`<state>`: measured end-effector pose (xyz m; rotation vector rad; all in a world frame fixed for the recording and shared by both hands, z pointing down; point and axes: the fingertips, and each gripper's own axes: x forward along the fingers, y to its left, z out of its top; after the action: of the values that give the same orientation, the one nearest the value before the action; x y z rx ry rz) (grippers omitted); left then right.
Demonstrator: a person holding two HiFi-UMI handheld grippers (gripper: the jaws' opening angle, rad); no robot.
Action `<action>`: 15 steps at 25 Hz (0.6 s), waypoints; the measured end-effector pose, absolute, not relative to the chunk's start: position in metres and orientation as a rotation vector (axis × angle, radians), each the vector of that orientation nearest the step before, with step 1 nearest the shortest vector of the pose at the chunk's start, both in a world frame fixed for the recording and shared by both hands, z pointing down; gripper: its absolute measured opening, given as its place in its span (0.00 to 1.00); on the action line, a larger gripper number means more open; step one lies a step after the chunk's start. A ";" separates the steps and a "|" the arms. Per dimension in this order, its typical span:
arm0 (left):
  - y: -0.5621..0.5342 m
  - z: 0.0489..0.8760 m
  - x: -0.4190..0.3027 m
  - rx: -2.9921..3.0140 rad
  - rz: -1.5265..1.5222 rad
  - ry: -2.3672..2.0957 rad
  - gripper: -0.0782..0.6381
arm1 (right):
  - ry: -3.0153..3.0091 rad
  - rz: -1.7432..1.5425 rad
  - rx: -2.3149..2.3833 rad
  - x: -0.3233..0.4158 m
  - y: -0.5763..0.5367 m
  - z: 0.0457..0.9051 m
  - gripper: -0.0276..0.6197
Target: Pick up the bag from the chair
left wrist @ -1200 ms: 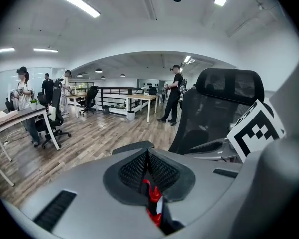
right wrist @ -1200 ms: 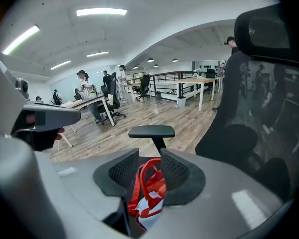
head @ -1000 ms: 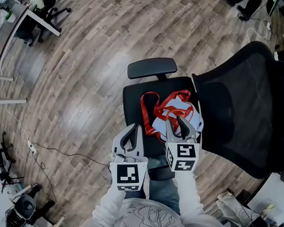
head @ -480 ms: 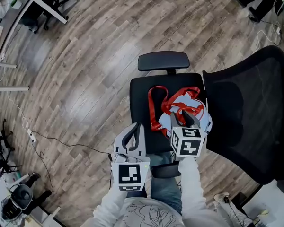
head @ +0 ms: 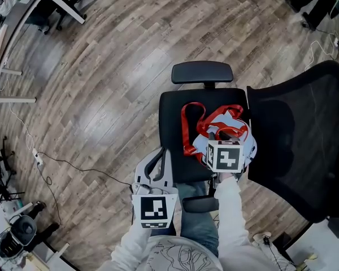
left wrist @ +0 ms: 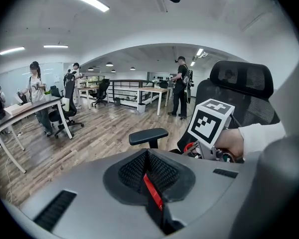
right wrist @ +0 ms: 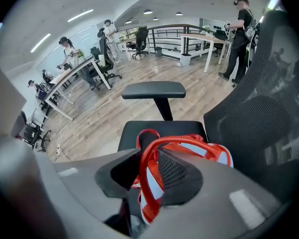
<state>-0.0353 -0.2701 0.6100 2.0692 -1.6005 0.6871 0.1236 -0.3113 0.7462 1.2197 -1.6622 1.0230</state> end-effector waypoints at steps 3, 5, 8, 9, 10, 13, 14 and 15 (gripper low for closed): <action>-0.270 0.610 -0.040 2.060 0.684 -1.608 0.12 | -1.644 1.014 1.209 0.123 -0.311 0.748 0.17; -0.269 0.609 -0.043 2.055 0.680 -1.611 0.12 | -1.659 1.036 1.232 0.122 -0.311 0.746 0.16; -0.268 0.609 -0.046 2.056 0.670 -1.614 0.12 | -1.713 1.089 1.293 0.121 -0.312 0.736 0.13; -0.268 0.608 -0.046 2.058 0.667 -1.614 0.12 | -1.744 1.103 1.310 0.120 -0.312 0.732 0.13; -0.268 0.606 -0.047 2.059 0.663 -1.615 0.12 | -1.776 1.114 1.324 0.119 -0.312 0.726 0.12; -0.271 0.599 -0.046 2.065 0.646 -1.620 0.12 | -1.867 1.142 1.379 0.123 -0.311 0.708 0.12; -0.272 0.597 -0.045 2.070 0.640 -1.621 0.12 | -1.894 1.154 1.402 0.126 -0.311 0.703 0.12; -0.272 0.595 -0.044 2.077 0.634 -1.621 0.12 | -1.923 1.168 1.425 0.129 -0.310 0.698 0.12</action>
<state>-0.0439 -0.2724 0.5951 2.0767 -1.6214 0.6344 0.1294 -0.3100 0.6978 1.4251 -1.9226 1.1685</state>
